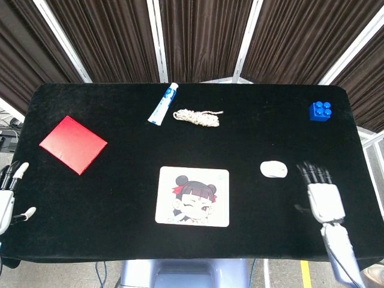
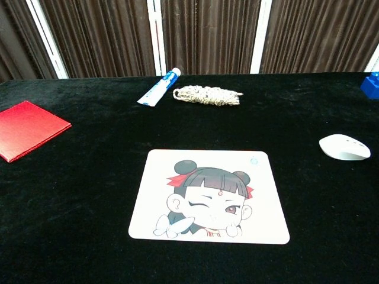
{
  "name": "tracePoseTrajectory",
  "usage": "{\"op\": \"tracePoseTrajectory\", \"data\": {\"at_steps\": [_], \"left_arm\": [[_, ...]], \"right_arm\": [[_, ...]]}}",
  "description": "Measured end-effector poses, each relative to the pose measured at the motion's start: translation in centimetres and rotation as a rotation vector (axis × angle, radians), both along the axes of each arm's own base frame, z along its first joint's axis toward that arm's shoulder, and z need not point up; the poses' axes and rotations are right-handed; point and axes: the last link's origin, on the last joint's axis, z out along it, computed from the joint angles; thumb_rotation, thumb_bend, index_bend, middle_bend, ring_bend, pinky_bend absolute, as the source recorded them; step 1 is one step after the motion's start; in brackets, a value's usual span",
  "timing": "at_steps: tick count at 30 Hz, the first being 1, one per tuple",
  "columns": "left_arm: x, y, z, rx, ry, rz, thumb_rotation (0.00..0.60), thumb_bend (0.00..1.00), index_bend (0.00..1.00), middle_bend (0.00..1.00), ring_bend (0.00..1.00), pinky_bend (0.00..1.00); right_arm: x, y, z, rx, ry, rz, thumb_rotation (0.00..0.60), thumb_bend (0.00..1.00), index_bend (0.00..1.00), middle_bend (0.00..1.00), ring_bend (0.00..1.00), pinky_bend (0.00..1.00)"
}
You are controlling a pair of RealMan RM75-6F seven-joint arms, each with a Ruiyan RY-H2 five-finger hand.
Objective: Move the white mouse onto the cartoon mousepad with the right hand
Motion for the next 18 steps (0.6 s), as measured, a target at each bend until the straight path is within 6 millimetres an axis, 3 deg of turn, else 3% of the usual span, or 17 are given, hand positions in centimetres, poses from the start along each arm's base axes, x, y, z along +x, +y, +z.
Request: {"op": "tracePoseTrajectory", "data": {"at_steps": [7, 18], "left_arm": [[-0.1, 0.2, -0.1, -0.005, 0.003, 0.004, 0.6, 0.12, 0.0, 0.0, 0.0, 0.0], [-0.3, 0.3, -0.4, -0.016, 0.005, 0.011, 0.6, 0.12, 0.0, 0.0, 0.0, 0.0]], "right_arm": [[1.4, -3.6, -3.4, 0.033, 0.007, -0.051, 0.6, 0.06, 0.01, 0.0, 0.0, 0.0], [1.8, -6.5, -5.4, 0.034, 0.013, -0.09, 0.6, 0.11, 0.15, 0.0, 0.0, 0.0]]}}
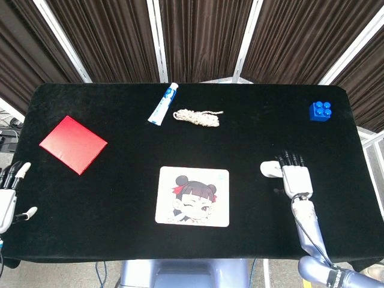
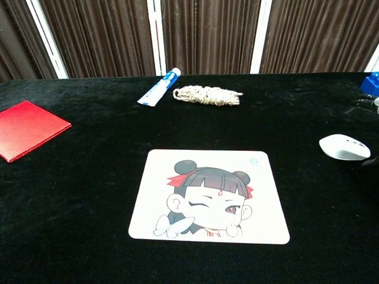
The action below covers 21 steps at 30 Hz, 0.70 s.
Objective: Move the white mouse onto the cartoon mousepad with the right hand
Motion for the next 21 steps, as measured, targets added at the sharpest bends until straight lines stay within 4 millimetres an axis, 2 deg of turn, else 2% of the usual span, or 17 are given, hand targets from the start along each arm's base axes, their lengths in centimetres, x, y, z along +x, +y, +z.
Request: {"op": "tracePoseTrajectory", "data": {"at_steps": [4, 10, 16, 21], "left_arm": [[0.1, 0.1, -0.1, 0.006, -0.001, -0.007, 0.6, 0.12, 0.0, 0.0, 0.0, 0.0], [0.1, 0.2, -0.1, 0.013, -0.008, -0.01, 0.6, 0.12, 0.0, 0.0, 0.0, 0.0], [0.2, 0.2, -0.1, 0.018, -0.003, -0.022, 0.6, 0.13, 0.0, 0.0, 0.0, 0.0], [0.2, 0.3, -0.1, 0.022, 0.0, -0.023, 0.6, 0.13, 0.0, 0.0, 0.0, 0.0]], "right_arm": [[-0.2, -0.8, -0.5, 0.01, 0.0, -0.019, 0.6, 0.14, 0.18, 0.0, 0.0, 0.0], [-0.3, -1.9, -1.2, 0.019, -0.016, -0.039, 0.6, 0.14, 0.19, 0.0, 0.0, 0.0], [-0.4, -3.1, -1.6, 0.02, -0.01, -0.042, 0.6, 0.21, 0.2, 0.0, 0.0, 0.0], [-0.7, -3.7, -1.8, 0.028, -0.009, -0.055, 0.6, 0.21, 0.21, 0.0, 0.0, 0.0]]}}
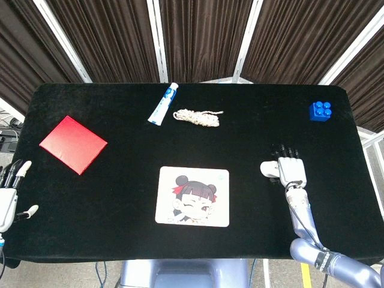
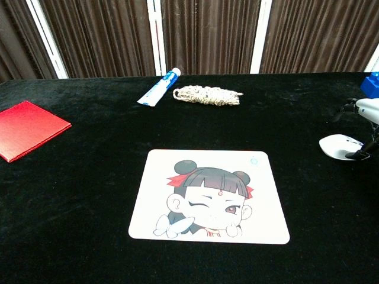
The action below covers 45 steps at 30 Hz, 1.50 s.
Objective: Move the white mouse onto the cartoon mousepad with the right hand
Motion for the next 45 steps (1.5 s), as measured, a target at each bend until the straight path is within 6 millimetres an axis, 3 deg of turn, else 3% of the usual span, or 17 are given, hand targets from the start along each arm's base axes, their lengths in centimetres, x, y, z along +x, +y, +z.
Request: {"op": "tracePoseTrajectory", "data": {"at_steps": [9, 15, 16, 18, 19, 21, 23, 35, 45], "left_arm": [[0.1, 0.2, 0.1, 0.006, -0.009, -0.005, 0.6, 0.13, 0.0, 0.0, 0.0, 0.0], [0.1, 0.3, 0.1, 0.001, -0.015, -0.001, 0.6, 0.13, 0.0, 0.0, 0.0, 0.0], [0.1, 0.3, 0.1, 0.001, -0.016, -0.001, 0.6, 0.13, 0.0, 0.0, 0.0, 0.0], [0.2, 0.3, 0.1, 0.0, -0.016, -0.004, 0.6, 0.13, 0.0, 0.0, 0.0, 0.0], [0.2, 0.3, 0.1, 0.0, -0.017, -0.005, 0.6, 0.13, 0.0, 0.0, 0.0, 0.0], [0.2, 0.3, 0.1, 0.0, -0.017, -0.006, 0.6, 0.13, 0.0, 0.0, 0.0, 0.0], [0.2, 0.3, 0.0, 0.0, -0.018, -0.005, 0.6, 0.13, 0.0, 0.0, 0.0, 0.0], [0.2, 0.4, 0.1, 0.013, -0.002, -0.012, 0.6, 0.13, 0.0, 0.0, 0.0, 0.0], [0.1, 0.4, 0.0, 0.015, 0.001, -0.011, 0.6, 0.13, 0.0, 0.0, 0.0, 0.0]], "right_arm": [[-0.9, -0.4, -0.7, 0.012, -0.001, -0.02, 0.6, 0.23, 0.26, 0.02, 0.0, 0.0], [-1.3, -0.4, -1.3, 0.02, 0.0, -0.026, 0.6, 0.33, 0.35, 0.13, 0.0, 0.0], [-1.3, -0.4, -1.4, 0.021, -0.002, -0.026, 0.6, 0.35, 0.39, 0.19, 0.01, 0.03], [-1.3, -0.5, -1.6, 0.018, -0.005, -0.023, 0.6, 0.37, 0.46, 0.32, 0.1, 0.19], [-1.3, -0.5, -1.7, 0.014, -0.008, -0.017, 0.6, 0.37, 0.5, 0.4, 0.2, 0.33], [-1.2, -0.5, -1.7, 0.005, -0.012, -0.003, 0.6, 0.37, 0.55, 0.49, 0.33, 0.49], [-0.9, -0.5, -1.7, -0.009, -0.02, 0.02, 0.6, 0.37, 0.58, 0.53, 0.38, 0.55], [2.9, 0.6, -1.6, -0.01, -0.042, 0.312, 0.6, 0.37, 0.61, 0.55, 0.4, 0.57], [7.9, 3.8, -4.9, 0.143, 0.072, 0.748, 0.6, 0.37, 0.61, 0.55, 0.4, 0.56]]}}
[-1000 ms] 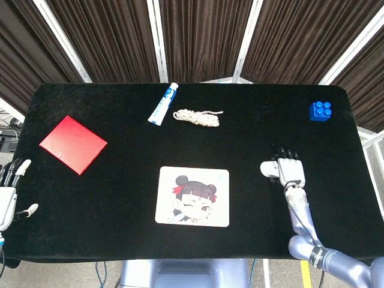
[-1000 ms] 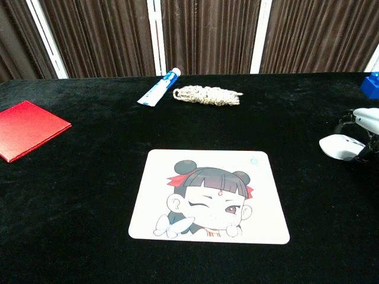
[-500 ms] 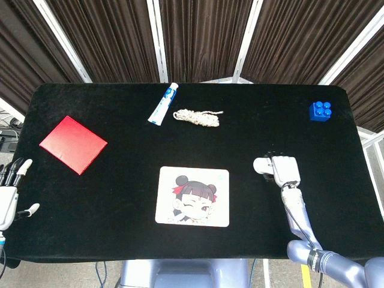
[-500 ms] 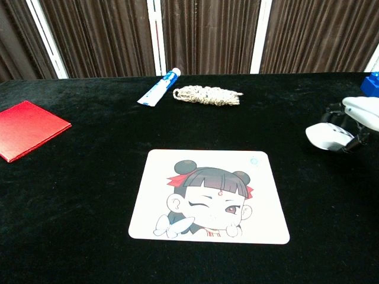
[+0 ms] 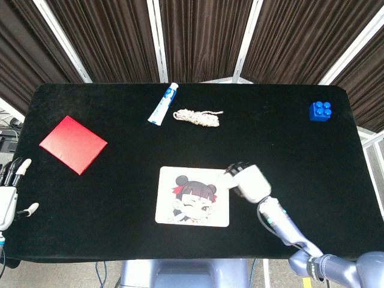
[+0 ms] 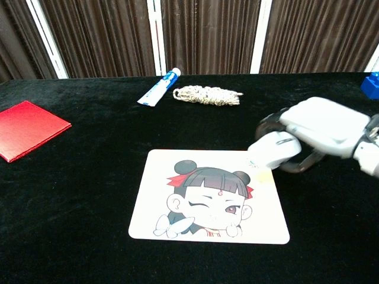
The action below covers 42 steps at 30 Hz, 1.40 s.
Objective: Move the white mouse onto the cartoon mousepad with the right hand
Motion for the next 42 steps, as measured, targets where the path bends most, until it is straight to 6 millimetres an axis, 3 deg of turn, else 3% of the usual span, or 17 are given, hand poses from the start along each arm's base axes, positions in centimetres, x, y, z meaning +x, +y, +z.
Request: {"op": "tracePoseTrajectory", "data": {"at_steps": [7, 22, 42], "left_arm": [[-0.3, 0.2, 0.2, 0.014, 0.003, 0.007, 0.6, 0.12, 0.0, 0.0, 0.0, 0.0], [-0.8, 0.5, 0.4, 0.026, -0.001, 0.029, 0.6, 0.13, 0.0, 0.0, 0.0, 0.0], [-1.3, 0.9, 0.2, 0.015, -0.008, 0.043, 0.6, 0.13, 0.0, 0.0, 0.0, 0.0]], "right_arm": [[3.1, 1.0, -3.1, 0.048, 0.057, 0.247, 0.6, 0.37, 0.61, 0.55, 0.4, 0.56], [6.5, 0.2, -6.1, 0.102, 0.12, 0.479, 0.6, 0.36, 0.62, 0.55, 0.4, 0.54], [7.5, -2.1, -7.5, 0.077, 0.302, 0.621, 0.6, 0.35, 0.63, 0.55, 0.4, 0.47]]}}
